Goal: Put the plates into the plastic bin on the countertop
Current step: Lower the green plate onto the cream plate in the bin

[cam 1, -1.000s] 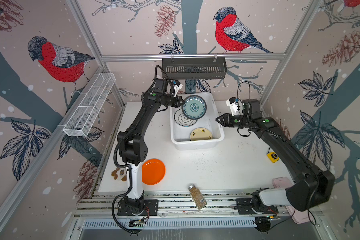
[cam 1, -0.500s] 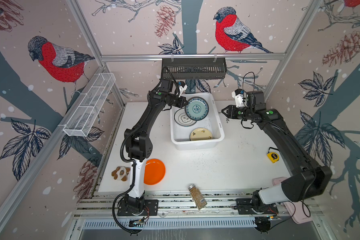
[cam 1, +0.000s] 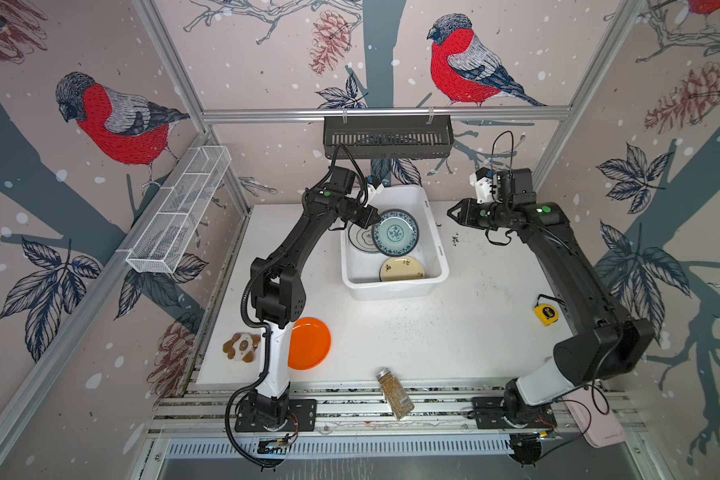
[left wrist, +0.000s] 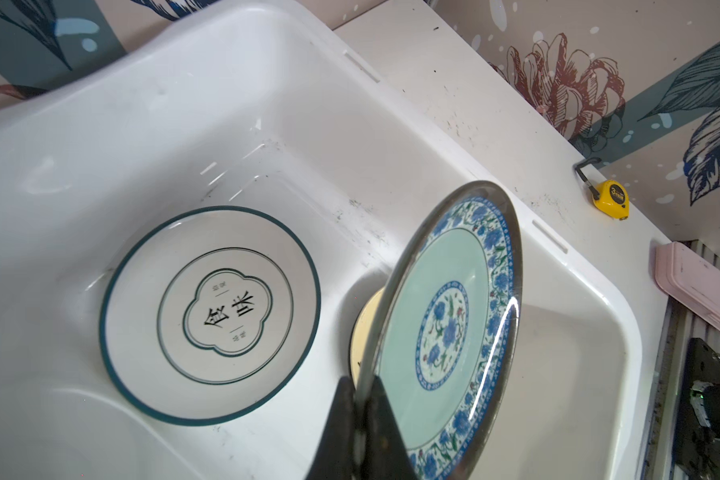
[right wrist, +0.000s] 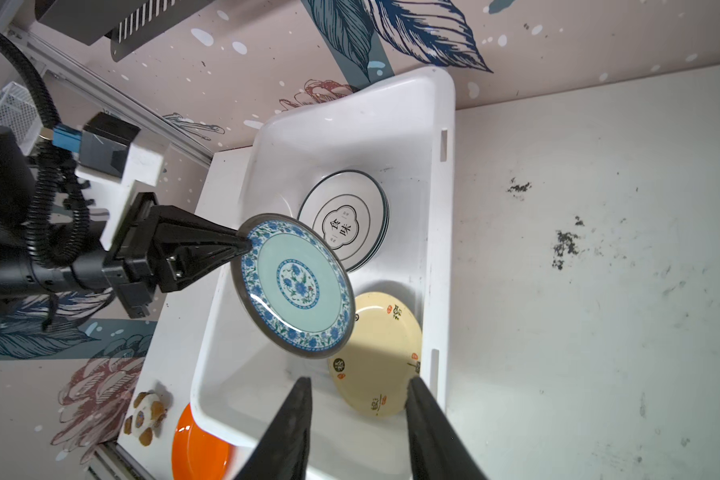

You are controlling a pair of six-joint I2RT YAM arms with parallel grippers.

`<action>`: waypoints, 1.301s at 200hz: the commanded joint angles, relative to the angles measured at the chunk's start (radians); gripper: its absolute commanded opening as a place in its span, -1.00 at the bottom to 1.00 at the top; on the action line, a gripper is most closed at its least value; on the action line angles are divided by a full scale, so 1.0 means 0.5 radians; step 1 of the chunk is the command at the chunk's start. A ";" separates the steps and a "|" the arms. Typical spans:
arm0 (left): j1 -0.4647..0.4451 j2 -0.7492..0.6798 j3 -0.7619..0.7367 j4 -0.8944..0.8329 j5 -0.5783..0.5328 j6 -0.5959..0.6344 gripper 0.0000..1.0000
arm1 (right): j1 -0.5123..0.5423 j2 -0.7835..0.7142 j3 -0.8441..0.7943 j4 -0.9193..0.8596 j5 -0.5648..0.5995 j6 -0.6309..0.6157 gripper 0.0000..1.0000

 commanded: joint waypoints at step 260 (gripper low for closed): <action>-0.214 0.482 0.028 -0.273 0.092 0.254 -1.00 | -0.006 -0.450 -0.363 -0.165 0.076 0.298 -0.21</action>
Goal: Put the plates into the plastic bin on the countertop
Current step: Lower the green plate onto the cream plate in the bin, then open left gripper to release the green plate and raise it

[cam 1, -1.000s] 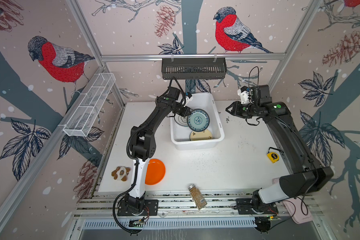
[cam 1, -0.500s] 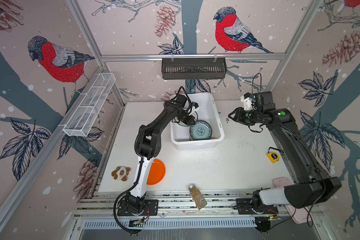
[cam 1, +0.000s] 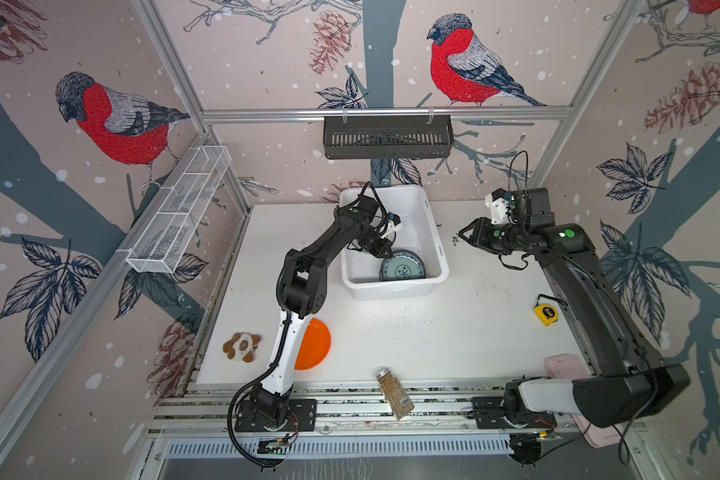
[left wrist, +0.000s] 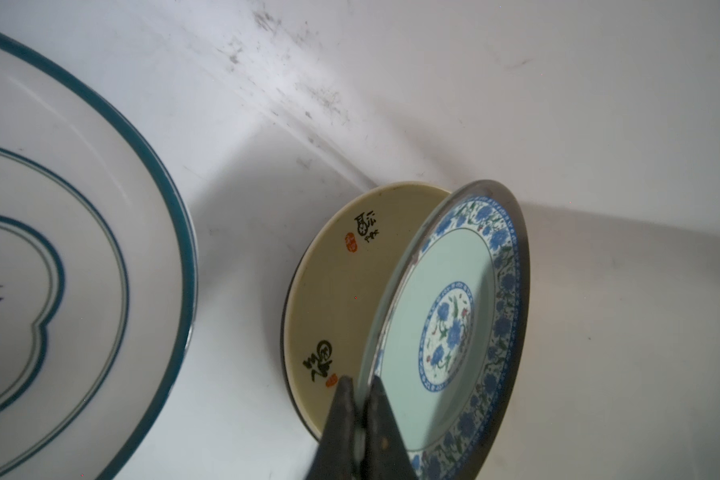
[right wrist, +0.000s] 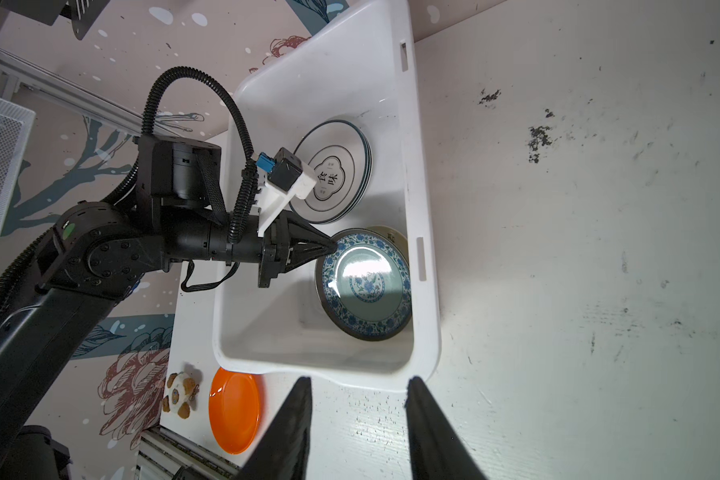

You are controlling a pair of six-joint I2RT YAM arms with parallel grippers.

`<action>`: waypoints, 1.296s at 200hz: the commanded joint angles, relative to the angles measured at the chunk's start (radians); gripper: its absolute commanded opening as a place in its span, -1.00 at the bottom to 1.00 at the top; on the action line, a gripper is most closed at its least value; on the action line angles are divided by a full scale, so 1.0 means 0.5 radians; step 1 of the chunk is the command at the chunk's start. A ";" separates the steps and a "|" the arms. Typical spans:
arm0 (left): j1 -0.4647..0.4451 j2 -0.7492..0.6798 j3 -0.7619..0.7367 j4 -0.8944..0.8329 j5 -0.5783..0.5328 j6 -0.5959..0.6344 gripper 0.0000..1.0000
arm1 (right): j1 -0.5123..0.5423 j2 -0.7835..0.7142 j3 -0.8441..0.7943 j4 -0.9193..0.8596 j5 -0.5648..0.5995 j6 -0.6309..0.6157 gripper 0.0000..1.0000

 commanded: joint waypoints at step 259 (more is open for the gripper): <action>-0.048 0.197 0.156 -0.119 -0.056 0.107 -1.00 | -0.052 0.101 -0.018 0.113 -0.073 0.051 -0.22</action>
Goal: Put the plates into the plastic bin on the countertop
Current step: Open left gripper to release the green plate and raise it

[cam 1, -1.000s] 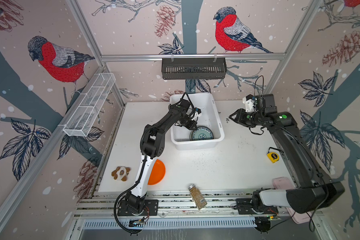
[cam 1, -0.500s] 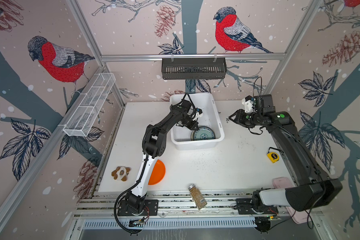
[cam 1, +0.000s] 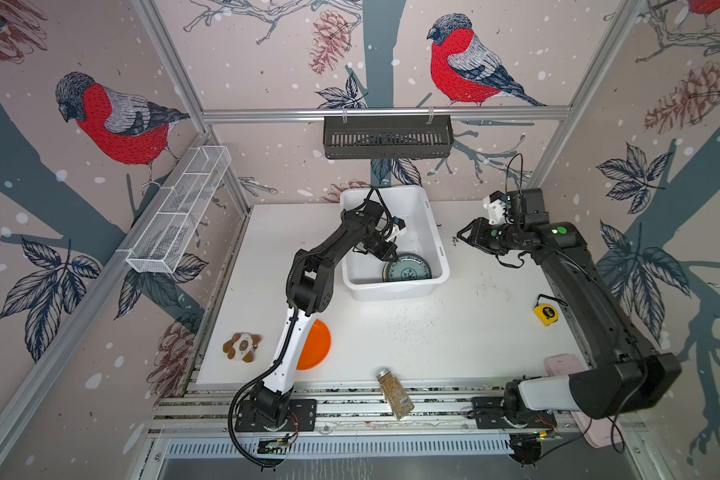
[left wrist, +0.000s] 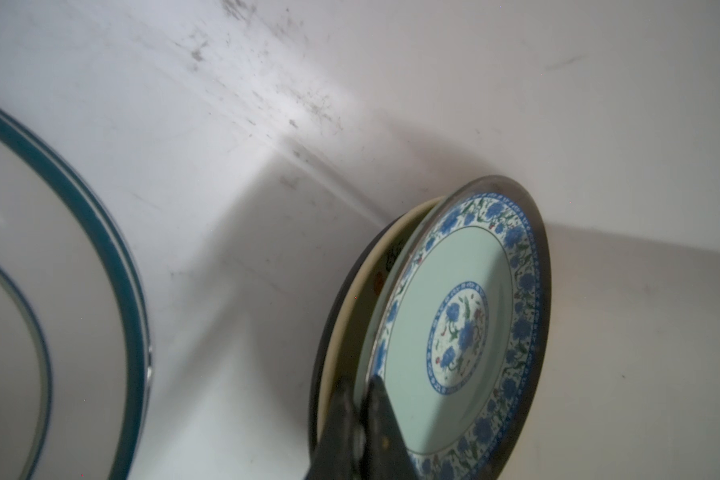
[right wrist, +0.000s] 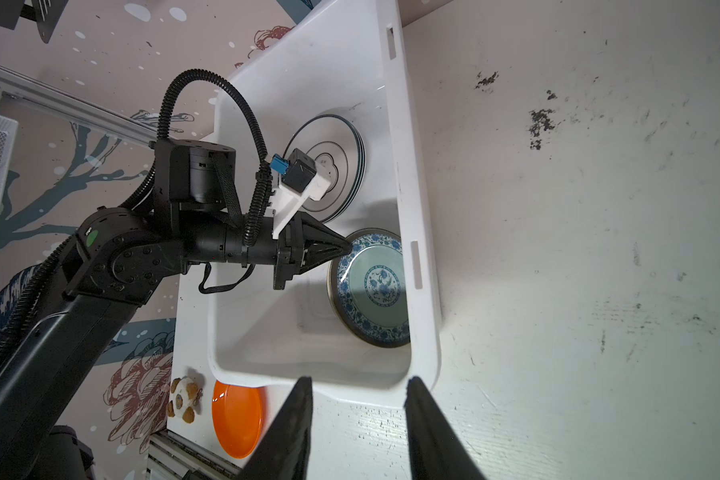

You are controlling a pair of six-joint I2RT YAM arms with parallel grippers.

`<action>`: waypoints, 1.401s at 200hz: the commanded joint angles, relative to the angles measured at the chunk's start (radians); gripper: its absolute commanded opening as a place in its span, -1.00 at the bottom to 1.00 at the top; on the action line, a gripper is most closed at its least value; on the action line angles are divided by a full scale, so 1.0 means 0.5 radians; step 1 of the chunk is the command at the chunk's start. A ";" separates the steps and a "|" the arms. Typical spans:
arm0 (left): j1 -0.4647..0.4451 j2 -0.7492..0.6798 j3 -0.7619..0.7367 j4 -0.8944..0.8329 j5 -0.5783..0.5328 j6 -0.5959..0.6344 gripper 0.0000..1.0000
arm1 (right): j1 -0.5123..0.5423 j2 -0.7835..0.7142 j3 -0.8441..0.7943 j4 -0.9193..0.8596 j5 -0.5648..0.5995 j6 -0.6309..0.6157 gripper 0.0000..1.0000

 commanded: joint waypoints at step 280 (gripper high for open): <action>0.029 -0.031 0.043 -0.200 -0.008 0.132 -0.26 | -0.003 0.151 0.139 0.065 -0.035 0.045 -0.23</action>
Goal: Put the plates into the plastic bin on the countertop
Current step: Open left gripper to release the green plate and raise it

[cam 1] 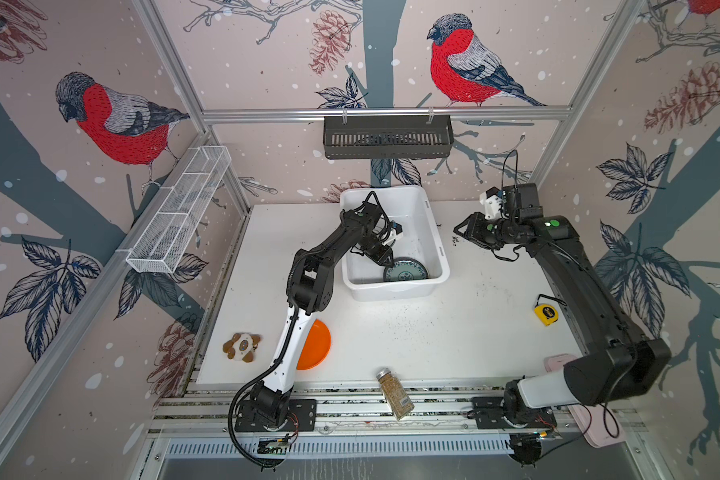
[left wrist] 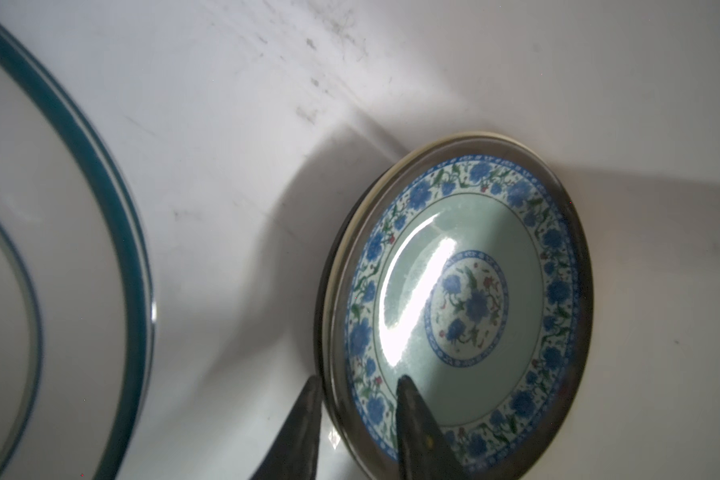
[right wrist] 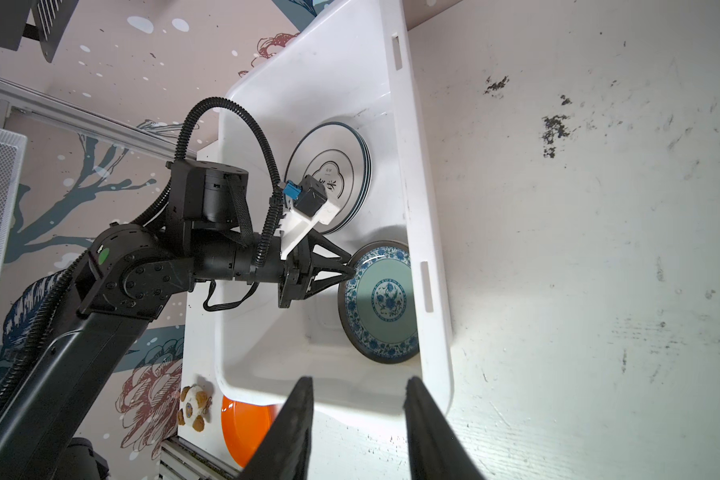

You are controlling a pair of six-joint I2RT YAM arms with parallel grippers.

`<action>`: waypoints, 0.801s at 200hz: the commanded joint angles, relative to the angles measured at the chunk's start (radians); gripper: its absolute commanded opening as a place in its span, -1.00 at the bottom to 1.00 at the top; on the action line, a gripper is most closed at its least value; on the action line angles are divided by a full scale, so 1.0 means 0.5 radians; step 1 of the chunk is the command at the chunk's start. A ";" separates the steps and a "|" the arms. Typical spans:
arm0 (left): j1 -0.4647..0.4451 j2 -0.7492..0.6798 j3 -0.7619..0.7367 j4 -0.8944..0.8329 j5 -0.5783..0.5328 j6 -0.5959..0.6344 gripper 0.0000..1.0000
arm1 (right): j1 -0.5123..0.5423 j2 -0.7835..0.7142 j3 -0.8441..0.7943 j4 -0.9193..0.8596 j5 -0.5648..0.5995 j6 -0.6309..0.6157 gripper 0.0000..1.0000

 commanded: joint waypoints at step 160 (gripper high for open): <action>0.225 -0.435 0.257 -0.287 -0.005 0.357 0.56 | -0.004 0.242 0.398 -0.118 0.044 -0.161 -0.23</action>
